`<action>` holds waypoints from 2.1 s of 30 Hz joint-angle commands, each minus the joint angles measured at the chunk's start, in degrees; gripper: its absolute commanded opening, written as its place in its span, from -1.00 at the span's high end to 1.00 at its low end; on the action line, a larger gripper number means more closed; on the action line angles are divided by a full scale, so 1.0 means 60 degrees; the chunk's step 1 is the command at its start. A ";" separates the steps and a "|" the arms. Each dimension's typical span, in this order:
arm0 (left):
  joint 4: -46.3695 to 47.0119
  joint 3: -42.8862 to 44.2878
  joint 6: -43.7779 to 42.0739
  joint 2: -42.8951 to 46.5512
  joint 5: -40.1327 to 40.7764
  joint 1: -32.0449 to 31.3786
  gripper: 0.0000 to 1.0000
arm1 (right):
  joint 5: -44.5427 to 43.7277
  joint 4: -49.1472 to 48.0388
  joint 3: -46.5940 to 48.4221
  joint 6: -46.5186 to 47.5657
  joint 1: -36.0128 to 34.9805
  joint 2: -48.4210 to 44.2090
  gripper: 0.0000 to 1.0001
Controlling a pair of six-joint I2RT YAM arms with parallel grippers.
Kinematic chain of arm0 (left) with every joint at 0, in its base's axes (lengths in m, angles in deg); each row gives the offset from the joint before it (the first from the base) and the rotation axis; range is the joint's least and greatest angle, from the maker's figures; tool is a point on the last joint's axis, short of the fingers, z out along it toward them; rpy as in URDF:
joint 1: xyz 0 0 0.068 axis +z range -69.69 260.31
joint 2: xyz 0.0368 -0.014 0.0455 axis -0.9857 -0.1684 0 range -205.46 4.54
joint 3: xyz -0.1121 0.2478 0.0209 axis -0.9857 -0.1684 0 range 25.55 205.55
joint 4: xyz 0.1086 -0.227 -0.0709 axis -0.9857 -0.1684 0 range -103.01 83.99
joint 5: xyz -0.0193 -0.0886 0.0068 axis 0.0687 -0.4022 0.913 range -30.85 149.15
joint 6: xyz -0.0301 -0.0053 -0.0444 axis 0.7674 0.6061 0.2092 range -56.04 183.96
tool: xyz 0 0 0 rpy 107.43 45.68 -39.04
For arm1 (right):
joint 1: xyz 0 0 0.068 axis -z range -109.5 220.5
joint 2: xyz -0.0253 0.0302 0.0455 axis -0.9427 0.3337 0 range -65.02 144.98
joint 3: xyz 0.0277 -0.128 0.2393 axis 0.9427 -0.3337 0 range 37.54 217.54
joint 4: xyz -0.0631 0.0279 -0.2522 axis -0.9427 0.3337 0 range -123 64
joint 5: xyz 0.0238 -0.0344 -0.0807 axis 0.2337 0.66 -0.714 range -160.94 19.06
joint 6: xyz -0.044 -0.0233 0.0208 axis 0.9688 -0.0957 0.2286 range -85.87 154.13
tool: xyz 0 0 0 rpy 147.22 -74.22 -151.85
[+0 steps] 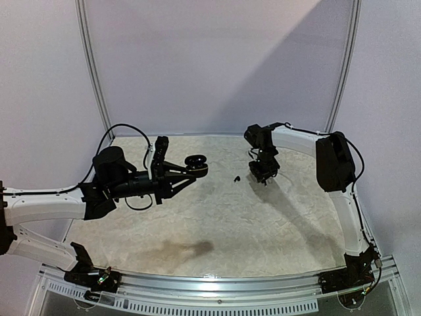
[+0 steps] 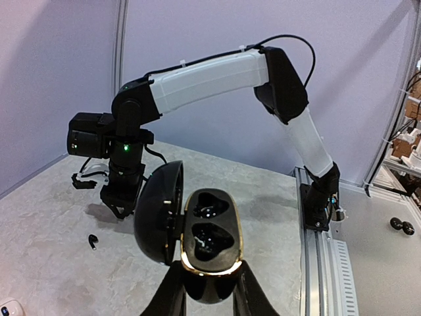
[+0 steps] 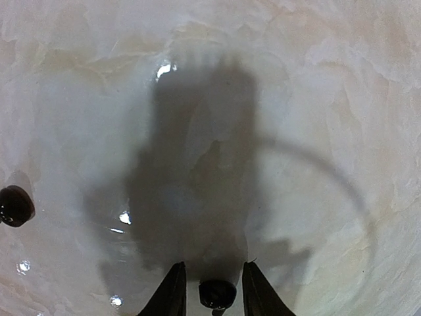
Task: Insert the wireless bluetooth earbuds into the charging case
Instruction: Pick up the right earbud from the center of the board, then insert the right earbud into the right side groove of the charging case.
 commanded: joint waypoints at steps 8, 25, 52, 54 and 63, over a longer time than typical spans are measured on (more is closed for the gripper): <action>0.0129 0.0048 -0.0135 0.0086 -0.0008 0.0123 1.00 | -0.0110 0.0661 -0.0300 0.0223 0.0106 0.0149 0.45; 0.0136 0.0010 -0.0128 0.0071 0.0021 0.0108 1.00 | 0.0312 0.0749 -0.0496 0.0320 0.0125 0.0101 0.47; 0.1151 0.0025 -0.1597 0.0032 0.0568 0.0067 1.00 | 0.0939 -0.5171 -0.3903 0.1451 -0.1842 -0.6432 1.00; 0.1348 0.0001 -0.2200 0.0065 0.0739 0.0051 1.00 | 0.1220 -0.6789 -0.5009 0.1711 -0.2494 -0.7531 1.00; 0.1478 -0.0128 -0.3442 0.0390 0.1003 -0.0258 1.00 | 0.3599 -1.1948 -0.7874 0.2614 -0.4077 -1.0027 1.00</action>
